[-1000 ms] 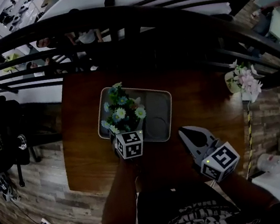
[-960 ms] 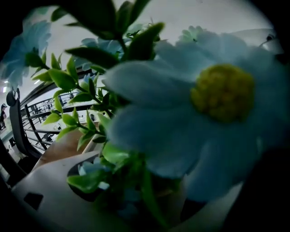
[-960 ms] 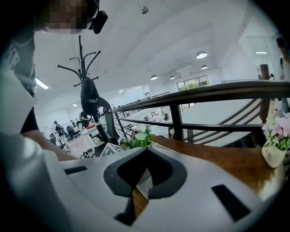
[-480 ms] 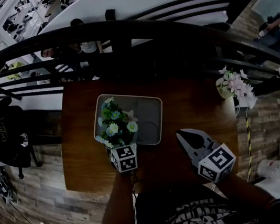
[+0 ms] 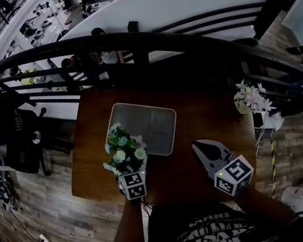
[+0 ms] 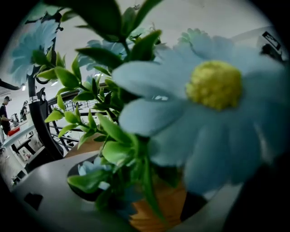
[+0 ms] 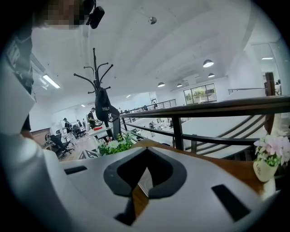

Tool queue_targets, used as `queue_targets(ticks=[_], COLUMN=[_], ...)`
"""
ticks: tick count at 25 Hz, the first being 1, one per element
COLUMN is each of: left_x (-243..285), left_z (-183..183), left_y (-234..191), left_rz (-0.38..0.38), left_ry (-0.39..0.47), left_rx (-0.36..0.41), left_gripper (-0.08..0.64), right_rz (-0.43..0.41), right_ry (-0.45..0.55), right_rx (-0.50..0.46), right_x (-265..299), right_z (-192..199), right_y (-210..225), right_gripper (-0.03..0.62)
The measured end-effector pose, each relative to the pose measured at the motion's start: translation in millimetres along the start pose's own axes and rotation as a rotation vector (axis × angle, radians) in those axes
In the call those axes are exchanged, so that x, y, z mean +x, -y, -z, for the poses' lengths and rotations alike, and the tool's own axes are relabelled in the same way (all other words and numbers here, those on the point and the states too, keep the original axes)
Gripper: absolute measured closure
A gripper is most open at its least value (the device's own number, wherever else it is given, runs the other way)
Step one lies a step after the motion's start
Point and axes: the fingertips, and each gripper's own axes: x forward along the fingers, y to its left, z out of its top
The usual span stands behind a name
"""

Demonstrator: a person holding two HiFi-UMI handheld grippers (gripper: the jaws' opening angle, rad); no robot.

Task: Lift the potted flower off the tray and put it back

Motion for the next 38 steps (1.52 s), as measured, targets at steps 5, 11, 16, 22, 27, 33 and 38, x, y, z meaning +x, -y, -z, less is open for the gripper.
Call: queue_targets(ticks=[5,11,16,22,27,33,38], left_x=[-22.4,-30.2,-31.0,-23.9,-16.7,-7.5,-8.6], left_z=[32.5,73.7,95.9,112.3,117.4,115.5,117.5], left_y=[8.6,16.1,21.6,30.1,32.4,32.9,33.8], left_rz=[-0.042,-0.077,-0.071,-0.064,-0.057,-0.042,-0.044], left_ry=[-0.033,-0.056,-0.066,-0.090,-0.077,-0.044,-0.075], left_rx=[-0.032,-0.067,-0.079,-0.071,-0.074,-0.067,-0.064], left_gripper=[0.071,0.071,0.072,0.071,0.071,0.072,0.072], right_rz=[-0.034,-0.057,-0.057,-0.055,-0.042,-0.030,-0.029], right_ry=[-0.015,-0.035,-0.059,-0.074,-0.084,-0.083,-0.071], right_rx=[-0.019,-0.052,-0.069,-0.072,-0.065,-0.054,-0.047], right_x=[-13.2,-24.0,-33.4,-37.9,-42.0,-47.9,-54.5], right_z=[9.1,12.7,16.7,26.7,33.3,39.2,37.8], right_y=[-3.4,-7.4,-8.2,-6.9,-2.8,0.8,2.8], right_gripper=[0.600,0.600,0.600,0.600,0.600,0.600,0.600])
